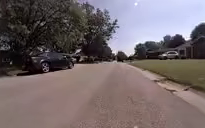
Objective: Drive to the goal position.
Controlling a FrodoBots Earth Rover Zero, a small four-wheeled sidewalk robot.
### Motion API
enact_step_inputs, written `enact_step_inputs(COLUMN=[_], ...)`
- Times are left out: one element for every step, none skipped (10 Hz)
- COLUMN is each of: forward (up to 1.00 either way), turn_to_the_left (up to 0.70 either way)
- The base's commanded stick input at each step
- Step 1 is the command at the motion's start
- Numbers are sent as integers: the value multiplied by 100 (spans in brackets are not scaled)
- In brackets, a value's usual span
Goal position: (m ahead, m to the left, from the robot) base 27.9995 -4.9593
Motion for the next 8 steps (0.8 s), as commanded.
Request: enact_step_inputs(forward=[50, 50, 50, 50, 50, 50, 50, 50], turn_to_the_left=[0, 0, 0, 0, -35, -50, -50, -50])
